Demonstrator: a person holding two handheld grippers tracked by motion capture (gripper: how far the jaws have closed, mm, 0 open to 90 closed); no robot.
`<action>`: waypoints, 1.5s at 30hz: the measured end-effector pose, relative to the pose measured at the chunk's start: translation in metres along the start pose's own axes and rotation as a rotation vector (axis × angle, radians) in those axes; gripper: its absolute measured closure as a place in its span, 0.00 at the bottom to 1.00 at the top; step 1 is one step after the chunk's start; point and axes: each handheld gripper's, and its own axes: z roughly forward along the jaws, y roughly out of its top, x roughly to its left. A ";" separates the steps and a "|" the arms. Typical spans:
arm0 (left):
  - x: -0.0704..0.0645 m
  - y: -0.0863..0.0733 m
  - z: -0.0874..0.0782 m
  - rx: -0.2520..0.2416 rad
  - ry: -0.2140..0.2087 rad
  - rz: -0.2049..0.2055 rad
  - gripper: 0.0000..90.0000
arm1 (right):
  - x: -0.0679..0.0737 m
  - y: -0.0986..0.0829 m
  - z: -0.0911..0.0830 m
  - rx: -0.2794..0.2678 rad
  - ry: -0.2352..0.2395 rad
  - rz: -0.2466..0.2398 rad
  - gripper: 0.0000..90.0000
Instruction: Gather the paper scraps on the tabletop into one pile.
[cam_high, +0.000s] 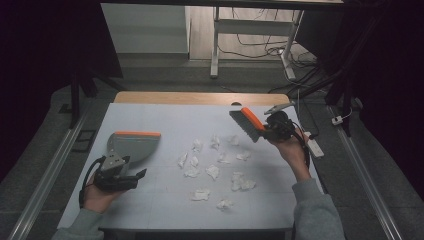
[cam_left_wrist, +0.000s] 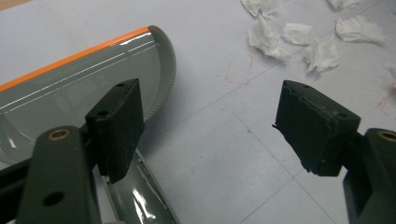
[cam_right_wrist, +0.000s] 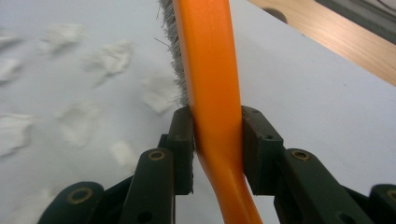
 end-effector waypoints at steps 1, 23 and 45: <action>0.001 0.000 0.000 0.004 0.002 0.001 0.28 | -0.003 0.004 0.005 0.023 -0.005 -0.002 0.74; 0.004 -0.006 0.000 0.016 0.005 -0.004 0.28 | 0.040 0.043 0.066 0.293 -0.024 -0.263 0.78; 0.001 -0.004 0.001 0.020 -0.003 0.008 0.28 | 0.056 0.025 0.020 0.192 0.133 -0.317 0.78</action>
